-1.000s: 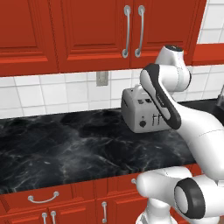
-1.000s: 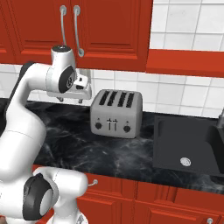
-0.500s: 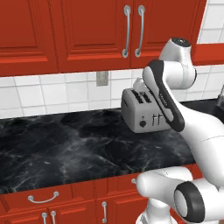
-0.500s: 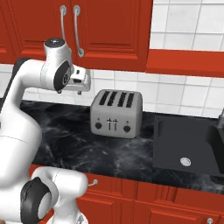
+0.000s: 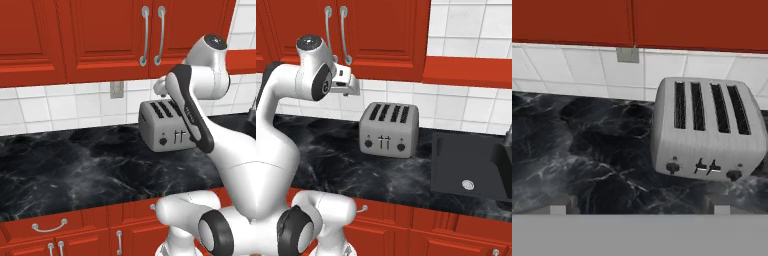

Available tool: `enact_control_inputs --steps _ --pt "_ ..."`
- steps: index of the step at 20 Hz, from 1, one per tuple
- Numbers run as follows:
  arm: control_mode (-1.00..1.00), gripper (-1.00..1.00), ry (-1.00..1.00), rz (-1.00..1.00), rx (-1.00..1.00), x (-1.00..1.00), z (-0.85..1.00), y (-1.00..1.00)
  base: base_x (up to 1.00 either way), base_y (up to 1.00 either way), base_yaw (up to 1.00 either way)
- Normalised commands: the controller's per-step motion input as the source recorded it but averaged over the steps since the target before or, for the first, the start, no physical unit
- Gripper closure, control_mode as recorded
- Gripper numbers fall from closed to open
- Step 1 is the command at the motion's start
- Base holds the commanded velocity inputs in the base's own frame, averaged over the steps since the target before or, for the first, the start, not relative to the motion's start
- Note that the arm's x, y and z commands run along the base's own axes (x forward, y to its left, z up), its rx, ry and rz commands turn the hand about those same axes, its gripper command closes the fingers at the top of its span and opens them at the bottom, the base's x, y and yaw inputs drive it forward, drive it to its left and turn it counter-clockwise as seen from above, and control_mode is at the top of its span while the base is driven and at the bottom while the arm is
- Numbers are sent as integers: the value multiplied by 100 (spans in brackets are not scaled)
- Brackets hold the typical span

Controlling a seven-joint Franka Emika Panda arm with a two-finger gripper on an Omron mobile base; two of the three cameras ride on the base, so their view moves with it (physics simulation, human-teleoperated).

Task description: Move the bowls from the cabinet to the plates on the dining table.

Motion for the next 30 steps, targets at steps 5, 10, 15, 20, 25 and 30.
enact_control_inputs --steps 5,10,15,20,25,30 --pt "-100 -100 -16 -5 0 0 33 0 0 0 0" --pt "-100 -100 -15 -5 0 3 33 0 0 0 0" --pt "-100 -100 -14 -3 -2 4 30 0 0 0 0" --pt "-100 -100 -12 -2 0 16 31 0 0 0 0" --pt "-100 -100 -10 -1 0 23 31 0 0 0 0" --pt "-100 -100 -8 -1 0 26 24 0 0 0 0"
